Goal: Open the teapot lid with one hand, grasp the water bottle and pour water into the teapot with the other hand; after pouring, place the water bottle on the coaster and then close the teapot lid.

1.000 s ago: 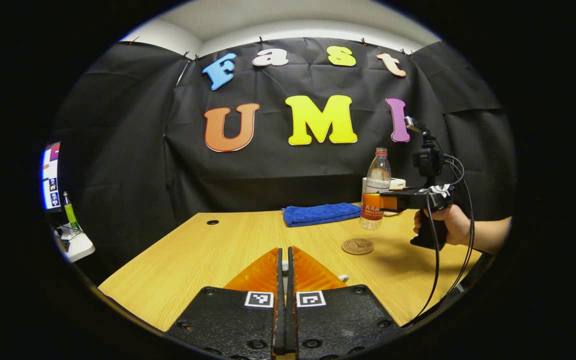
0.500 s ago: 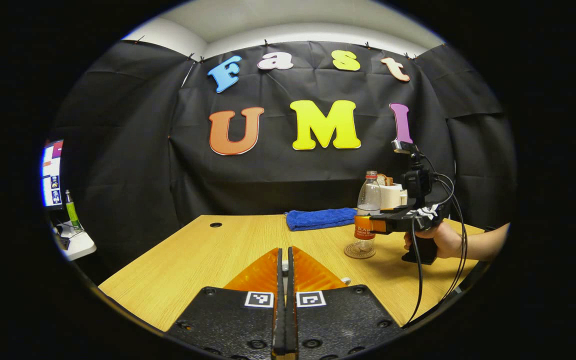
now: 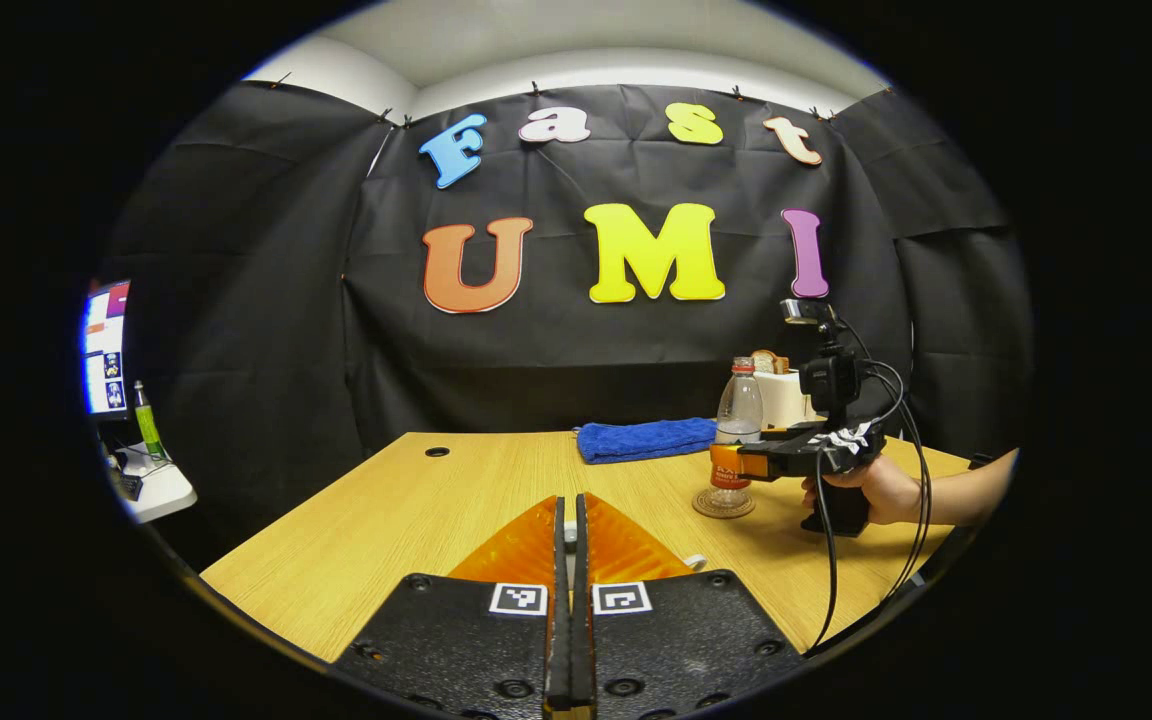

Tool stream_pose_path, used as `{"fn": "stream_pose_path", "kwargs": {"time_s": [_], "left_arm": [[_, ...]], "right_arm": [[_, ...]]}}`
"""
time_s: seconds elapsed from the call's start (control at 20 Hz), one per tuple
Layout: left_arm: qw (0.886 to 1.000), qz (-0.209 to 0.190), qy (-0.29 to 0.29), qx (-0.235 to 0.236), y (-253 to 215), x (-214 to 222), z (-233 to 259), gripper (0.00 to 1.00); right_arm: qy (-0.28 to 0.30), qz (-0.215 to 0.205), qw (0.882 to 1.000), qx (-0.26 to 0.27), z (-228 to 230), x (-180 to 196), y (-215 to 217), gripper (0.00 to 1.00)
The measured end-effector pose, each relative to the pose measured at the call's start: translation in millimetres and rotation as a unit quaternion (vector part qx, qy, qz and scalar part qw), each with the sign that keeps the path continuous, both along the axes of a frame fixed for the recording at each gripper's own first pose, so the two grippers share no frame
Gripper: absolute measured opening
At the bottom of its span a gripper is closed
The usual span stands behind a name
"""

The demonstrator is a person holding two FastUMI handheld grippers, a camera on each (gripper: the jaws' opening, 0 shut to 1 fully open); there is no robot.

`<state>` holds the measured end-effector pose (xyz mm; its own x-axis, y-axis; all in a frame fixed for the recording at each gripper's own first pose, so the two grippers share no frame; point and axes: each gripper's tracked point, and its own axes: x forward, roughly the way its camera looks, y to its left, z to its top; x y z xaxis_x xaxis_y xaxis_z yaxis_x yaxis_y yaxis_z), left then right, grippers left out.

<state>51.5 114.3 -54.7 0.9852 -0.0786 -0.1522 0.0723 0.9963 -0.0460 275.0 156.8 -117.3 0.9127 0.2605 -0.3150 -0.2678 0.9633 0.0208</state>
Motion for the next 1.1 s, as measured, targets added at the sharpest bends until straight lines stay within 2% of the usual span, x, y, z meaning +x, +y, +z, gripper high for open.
{"fn": "stream_pose_path", "kwargs": {"time_s": [0.15, 0.25, 0.3, 0.4, 0.75, 0.85, 0.9, 1.1], "left_arm": [[1.000, 0.001, 0.000, -0.001, 0, 0, 0, 0.03], [1.000, 0.001, 0.001, -0.003, 1, 1, -1, 0.03], [1.000, 0.002, 0.001, -0.003, 1, 0, -1, 0.03], [1.000, 0.002, 0.002, -0.005, 1, 1, -2, 0.03], [1.000, -0.018, 0.008, -0.003, -18, 7, -8, 0.03], [1.000, -0.025, 0.006, -0.011, -29, 12, -10, 0.00], [0.999, -0.031, 0.008, -0.018, -36, 15, -13, 0.03], [0.998, -0.037, 0.028, -0.035, -57, 29, -31, 0.02]], "right_arm": [[-0.007, -0.001, 1.000, -0.003, 0, -1, 1, 0.76], [-0.008, 0.002, 1.000, -0.004, 0, -3, 2, 0.84], [-0.008, 0.004, 1.000, -0.005, 0, -3, 3, 0.91], [-0.010, 0.005, 1.000, -0.003, 2, -4, 4, 0.94], [-0.014, -0.001, 1.000, 0.012, 13, -28, -11, 0.94], [-0.021, -0.001, 1.000, 0.015, 21, -44, -18, 0.94], [-0.025, -0.001, 1.000, 0.017, 24, -54, -23, 0.94], [-0.050, -0.012, 0.999, 0.018, 40, -92, -49, 0.94]]}}
